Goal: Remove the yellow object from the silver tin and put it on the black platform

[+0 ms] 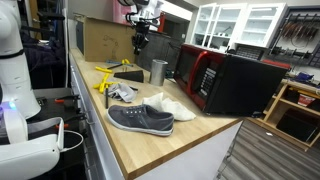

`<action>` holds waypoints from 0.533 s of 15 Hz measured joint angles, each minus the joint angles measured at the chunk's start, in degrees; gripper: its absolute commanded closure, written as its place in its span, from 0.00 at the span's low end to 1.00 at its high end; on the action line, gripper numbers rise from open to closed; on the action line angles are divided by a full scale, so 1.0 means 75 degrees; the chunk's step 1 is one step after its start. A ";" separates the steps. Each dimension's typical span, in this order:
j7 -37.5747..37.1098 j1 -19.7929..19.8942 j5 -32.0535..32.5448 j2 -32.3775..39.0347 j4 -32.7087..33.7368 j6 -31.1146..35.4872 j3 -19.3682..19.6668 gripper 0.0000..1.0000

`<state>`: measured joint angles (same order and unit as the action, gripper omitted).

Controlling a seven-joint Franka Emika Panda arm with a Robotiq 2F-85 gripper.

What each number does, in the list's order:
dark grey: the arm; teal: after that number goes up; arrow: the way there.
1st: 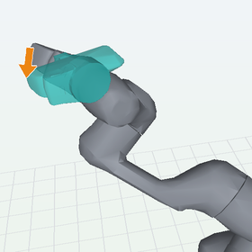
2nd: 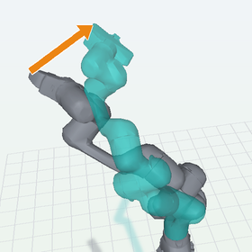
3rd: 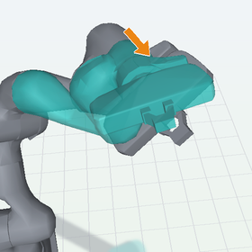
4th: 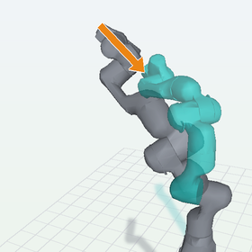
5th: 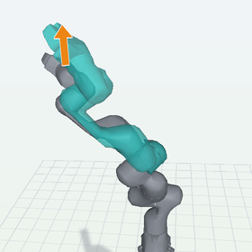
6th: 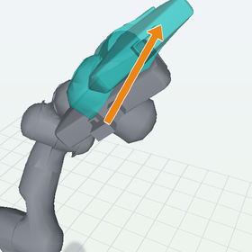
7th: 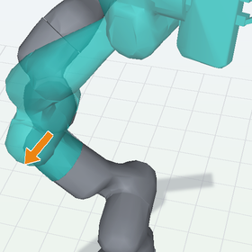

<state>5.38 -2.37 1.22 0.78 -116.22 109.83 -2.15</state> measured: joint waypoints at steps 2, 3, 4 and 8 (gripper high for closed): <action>-0.0189 0.0041 0.0013 -0.0321 -0.0309 -0.0003 0.0045 0.36; -0.0286 0.0065 0.0017 -0.0506 -0.0457 -0.0003 0.0066 0.29; -0.0374 0.0092 0.0020 -0.0693 -0.0595 -0.0005 0.0081 0.22; -0.0646 0.0197 0.0014 -0.1408 -0.1047 -0.0038 0.0129 0.00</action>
<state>0.54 -0.89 1.32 -9.78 -124.07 109.54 -1.19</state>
